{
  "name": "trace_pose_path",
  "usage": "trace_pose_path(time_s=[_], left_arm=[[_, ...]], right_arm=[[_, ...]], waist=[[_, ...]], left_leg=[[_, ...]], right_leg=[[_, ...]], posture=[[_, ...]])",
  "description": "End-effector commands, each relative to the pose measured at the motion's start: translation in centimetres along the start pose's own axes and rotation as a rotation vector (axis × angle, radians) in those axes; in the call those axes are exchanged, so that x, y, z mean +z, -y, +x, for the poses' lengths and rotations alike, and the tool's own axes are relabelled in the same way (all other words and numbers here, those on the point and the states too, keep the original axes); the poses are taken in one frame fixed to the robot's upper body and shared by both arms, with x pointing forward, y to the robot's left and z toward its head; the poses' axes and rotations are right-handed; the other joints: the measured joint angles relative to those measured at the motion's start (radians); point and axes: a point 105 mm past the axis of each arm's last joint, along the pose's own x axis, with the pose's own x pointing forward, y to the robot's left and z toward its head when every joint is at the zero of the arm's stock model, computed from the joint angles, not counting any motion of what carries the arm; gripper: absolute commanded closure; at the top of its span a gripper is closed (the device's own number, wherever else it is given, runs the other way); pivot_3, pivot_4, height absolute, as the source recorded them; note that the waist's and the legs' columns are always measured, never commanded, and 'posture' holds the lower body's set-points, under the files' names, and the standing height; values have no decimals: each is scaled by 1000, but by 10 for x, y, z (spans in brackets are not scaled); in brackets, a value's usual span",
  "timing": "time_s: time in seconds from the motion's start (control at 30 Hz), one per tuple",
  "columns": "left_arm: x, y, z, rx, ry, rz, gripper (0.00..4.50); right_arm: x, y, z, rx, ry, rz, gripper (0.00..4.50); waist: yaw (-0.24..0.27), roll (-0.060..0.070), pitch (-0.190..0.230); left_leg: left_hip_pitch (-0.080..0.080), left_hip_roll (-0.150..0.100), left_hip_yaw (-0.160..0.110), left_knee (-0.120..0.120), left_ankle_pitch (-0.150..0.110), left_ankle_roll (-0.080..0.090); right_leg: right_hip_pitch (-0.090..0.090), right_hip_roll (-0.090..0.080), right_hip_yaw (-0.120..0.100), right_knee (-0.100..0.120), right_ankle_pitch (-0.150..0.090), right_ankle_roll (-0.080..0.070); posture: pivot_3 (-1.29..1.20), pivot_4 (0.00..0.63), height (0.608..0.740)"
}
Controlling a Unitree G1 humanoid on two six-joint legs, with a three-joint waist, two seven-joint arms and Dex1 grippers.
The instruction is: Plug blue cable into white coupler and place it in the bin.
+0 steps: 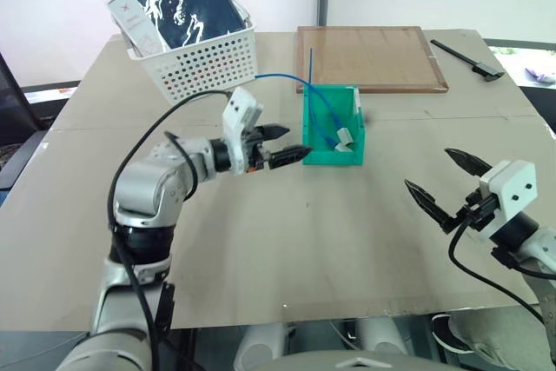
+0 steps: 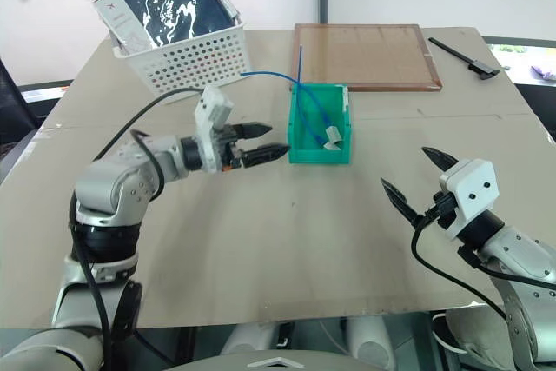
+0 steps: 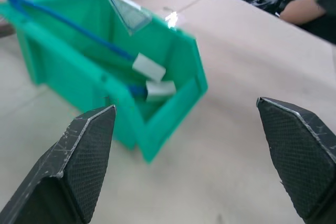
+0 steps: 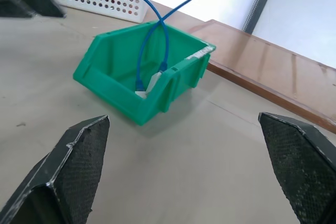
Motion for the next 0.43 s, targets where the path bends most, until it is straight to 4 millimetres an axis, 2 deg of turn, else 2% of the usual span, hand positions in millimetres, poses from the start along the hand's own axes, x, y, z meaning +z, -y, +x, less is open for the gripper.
trace_pose_path(time_s=[0.03,0.1,0.23,0.43], left_arm=[[6,9,-16,-27,73,109,95],[-2,7,-23,-12,73,115,95],[-41,8,-53,40,-32,137,95],[-71,21,-91,96,-110,83,95]], right_arm=[[-1,4,-8,6,-23,-31,0],[-9,6,-14,14,-68,-38,0],[-33,11,-39,43,-199,-39,0],[-56,20,-58,95,-315,-24,0]], waist=[[7,0,0],[13,0,0],[19,1,0],[16,0,0]], left_leg=[[0,0,0,0,0,0],[0,0,0,1,0,0],[1,1,4,0,-1,3],[2,3,7,0,-3,4]], right_leg=[[0,0,0,0,-1,-1],[0,-1,0,0,-1,-2],[0,-1,2,-1,-2,-3],[0,-1,3,-2,-3,0]], posture=[[0,150,740],[0,150,740],[0,150,740],[0,150,740]])
